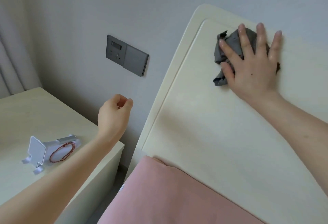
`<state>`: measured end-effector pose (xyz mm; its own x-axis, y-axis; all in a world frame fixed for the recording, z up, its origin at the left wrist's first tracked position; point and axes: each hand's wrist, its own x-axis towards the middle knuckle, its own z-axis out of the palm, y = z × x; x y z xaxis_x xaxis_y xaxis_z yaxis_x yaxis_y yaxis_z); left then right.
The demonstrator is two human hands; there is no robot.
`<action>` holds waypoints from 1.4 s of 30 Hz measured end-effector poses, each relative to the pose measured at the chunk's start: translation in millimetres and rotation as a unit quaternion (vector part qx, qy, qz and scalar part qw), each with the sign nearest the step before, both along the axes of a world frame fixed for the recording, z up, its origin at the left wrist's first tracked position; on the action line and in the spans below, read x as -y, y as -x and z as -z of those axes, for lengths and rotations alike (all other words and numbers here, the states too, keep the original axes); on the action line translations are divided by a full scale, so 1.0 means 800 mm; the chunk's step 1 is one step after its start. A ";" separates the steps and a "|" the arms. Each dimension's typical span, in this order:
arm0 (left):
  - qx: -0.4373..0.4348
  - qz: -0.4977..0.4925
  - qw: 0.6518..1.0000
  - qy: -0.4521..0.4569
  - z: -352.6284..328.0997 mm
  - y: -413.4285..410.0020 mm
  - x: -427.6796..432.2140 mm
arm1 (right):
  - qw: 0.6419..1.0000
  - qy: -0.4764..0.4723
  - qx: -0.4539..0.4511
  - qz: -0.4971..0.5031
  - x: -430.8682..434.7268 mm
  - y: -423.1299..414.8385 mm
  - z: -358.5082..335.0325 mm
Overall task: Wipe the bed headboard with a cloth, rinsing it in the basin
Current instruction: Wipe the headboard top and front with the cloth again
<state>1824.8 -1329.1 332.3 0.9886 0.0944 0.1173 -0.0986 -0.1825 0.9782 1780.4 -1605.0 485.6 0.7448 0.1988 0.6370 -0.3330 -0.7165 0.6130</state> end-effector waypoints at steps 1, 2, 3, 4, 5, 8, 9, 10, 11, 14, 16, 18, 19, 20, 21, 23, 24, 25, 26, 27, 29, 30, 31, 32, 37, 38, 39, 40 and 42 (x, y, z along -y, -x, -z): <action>-0.001 -0.005 1.000 0.006 0.001 -0.004 0.002 | 1.000 -0.002 0.014 -0.002 -0.010 -0.011 0.014; -0.002 -0.010 1.000 0.013 0.003 -0.008 0.004 | 1.000 0.008 0.003 -0.019 -0.021 -0.020 0.042; -0.002 -0.014 1.000 0.019 0.006 -0.011 0.006 | 0.998 0.030 -0.033 -0.047 -0.031 -0.026 0.080; -0.002 -0.017 1.000 0.024 0.010 -0.013 0.007 | 0.990 0.067 -0.093 -0.081 -0.037 -0.026 0.127; -0.004 -0.018 0.999 0.027 0.016 -0.013 0.008 | 0.973 0.112 -0.171 -0.110 -0.039 -0.017 0.176; -0.017 -0.010 1.000 0.023 0.038 -0.009 0.002 | 0.905 0.191 -0.371 -0.083 -0.034 0.031 0.273; -0.023 -0.006 1.000 0.017 0.043 -0.009 -0.002 | 0.893 0.193 -0.398 -0.083 -0.031 0.038 0.277; -0.030 -0.004 0.999 0.010 0.049 -0.009 -0.005 | 0.884 0.205 -0.406 -0.109 -0.026 0.035 0.268; -0.036 -0.003 0.999 0.004 0.052 -0.011 -0.007 | 0.885 0.217 -0.384 -0.150 -0.024 0.026 0.250; -0.050 -0.011 0.998 0.021 0.055 -0.023 -0.007 | 0.957 0.157 -0.197 -0.142 -0.036 -0.027 0.159; -0.053 -0.026 0.998 0.037 0.057 -0.030 -0.003 | 0.988 0.096 -0.093 -0.076 -0.056 -0.052 0.133; -0.054 -0.032 0.997 0.047 0.063 -0.032 -0.001 | 0.993 0.083 -0.067 -0.057 -0.084 -0.066 0.154; -0.055 -0.033 0.997 0.050 0.068 -0.031 -0.001 | 0.990 0.089 -0.082 -0.067 -0.098 -0.070 0.178; -0.055 -0.032 0.997 0.048 0.072 -0.030 -0.001 | 0.983 0.114 -0.120 -0.081 -0.108 -0.074 0.209; -0.054 -0.032 0.997 0.043 0.075 -0.028 -0.001 | 0.967 0.157 -0.178 -0.090 -0.116 -0.074 0.242; -0.052 -0.028 0.998 0.027 0.082 -0.021 -0.003 | 0.928 0.220 -0.293 -0.061 -0.123 -0.058 0.297; -0.049 -0.022 0.998 0.019 0.084 -0.016 -0.003 | 0.919 0.227 -0.318 -0.055 -0.115 -0.046 0.317; -0.046 -0.012 0.999 0.007 0.084 -0.010 -0.001 | 0.913 0.232 -0.330 -0.053 -0.100 -0.031 0.331; -0.045 -0.001 0.999 -0.004 0.083 -0.004 0.001 | 0.909 0.238 -0.336 -0.058 -0.083 -0.014 0.338; -0.044 0.012 0.999 -0.010 0.079 0.001 0.007 | 0.905 0.248 -0.341 -0.061 -0.061 0.005 0.337; -0.037 0.031 0.999 -0.013 0.066 0.007 0.024 | 0.898 0.265 -0.346 -0.052 -0.016 0.046 0.315; -0.033 0.037 0.999 -0.014 0.057 0.008 0.033 | 0.902 0.259 -0.342 -0.053 0.004 0.067 0.302; -0.025 0.043 0.999 -0.015 0.045 0.010 0.044 | 0.910 0.247 -0.327 -0.062 0.022 0.085 0.284; -0.013 0.050 0.999 -0.015 0.034 0.010 0.055 | 0.923 0.228 -0.299 -0.083 0.037 0.095 0.254; 0.063 0.075 0.995 0.001 -0.028 0.013 0.107 | 0.998 0.058 -0.020 -0.030 0.083 0.037 -0.031; 0.070 0.069 0.995 0.014 -0.043 0.013 0.115 | 0.999 0.007 0.033 0.012 0.082 0.024 -0.077; 0.078 0.062 0.995 0.028 -0.058 0.013 0.123 | 0.996 -0.036 0.069 0.040 0.078 0.014 -0.102; 0.086 0.055 0.994 0.043 -0.073 0.013 0.130 | 0.994 -0.060 0.080 0.044 0.073 0.010 -0.108; 0.104 0.046 0.991 0.064 -0.097 0.016 0.140 | 0.997 -0.047 0.065 0.009 0.064 0.013 -0.080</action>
<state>1812.4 -1440.9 410.1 0.9494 0.0325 0.3123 -0.3110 -0.0385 0.9496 1770.2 -1656.1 549.2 0.6569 0.1210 0.7442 -0.4184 -0.7626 0.4933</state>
